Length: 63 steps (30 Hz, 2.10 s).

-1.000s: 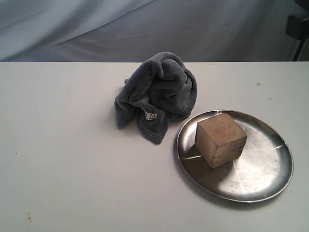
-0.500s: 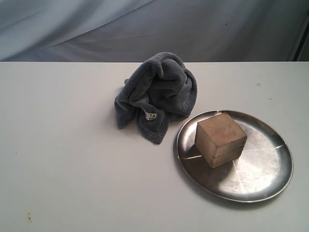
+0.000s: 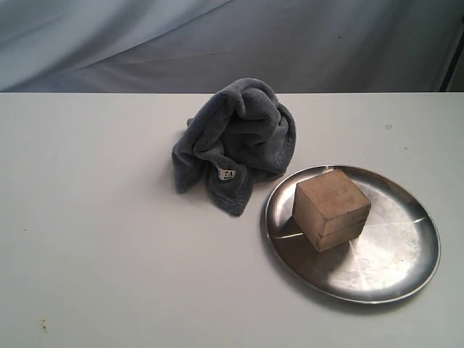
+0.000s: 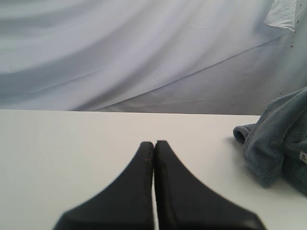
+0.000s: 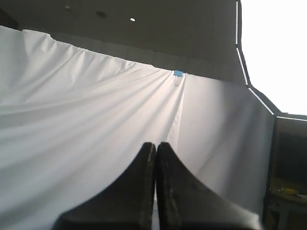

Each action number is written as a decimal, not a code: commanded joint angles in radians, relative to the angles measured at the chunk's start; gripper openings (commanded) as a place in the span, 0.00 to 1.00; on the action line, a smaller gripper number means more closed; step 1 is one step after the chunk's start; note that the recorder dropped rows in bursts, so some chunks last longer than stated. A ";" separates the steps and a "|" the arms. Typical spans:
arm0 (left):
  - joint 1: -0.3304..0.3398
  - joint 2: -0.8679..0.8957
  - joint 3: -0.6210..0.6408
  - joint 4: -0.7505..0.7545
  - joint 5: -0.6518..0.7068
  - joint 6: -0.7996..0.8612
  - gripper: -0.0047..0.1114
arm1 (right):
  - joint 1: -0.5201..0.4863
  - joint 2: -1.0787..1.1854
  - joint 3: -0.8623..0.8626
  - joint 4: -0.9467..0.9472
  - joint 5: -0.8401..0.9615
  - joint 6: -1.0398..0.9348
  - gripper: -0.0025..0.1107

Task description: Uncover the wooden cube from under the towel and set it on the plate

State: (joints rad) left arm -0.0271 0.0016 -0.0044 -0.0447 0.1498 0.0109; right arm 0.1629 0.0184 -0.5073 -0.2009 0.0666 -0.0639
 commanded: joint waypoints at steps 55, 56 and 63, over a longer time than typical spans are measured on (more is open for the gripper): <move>-0.001 -0.002 0.004 0.001 -0.004 -0.003 0.05 | -0.006 -0.018 0.507 0.211 -0.033 -0.010 0.02; -0.001 -0.002 0.004 0.001 -0.004 -0.003 0.05 | -0.006 -0.018 0.507 0.211 -0.028 -0.010 0.02; -0.001 -0.002 0.004 0.001 -0.004 -0.001 0.05 | -0.123 -0.018 0.507 0.209 0.023 -0.010 0.02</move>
State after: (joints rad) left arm -0.0271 0.0016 -0.0044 -0.0447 0.1498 0.0109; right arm 0.0546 0.0038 -0.0027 0.0214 0.0767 -0.0680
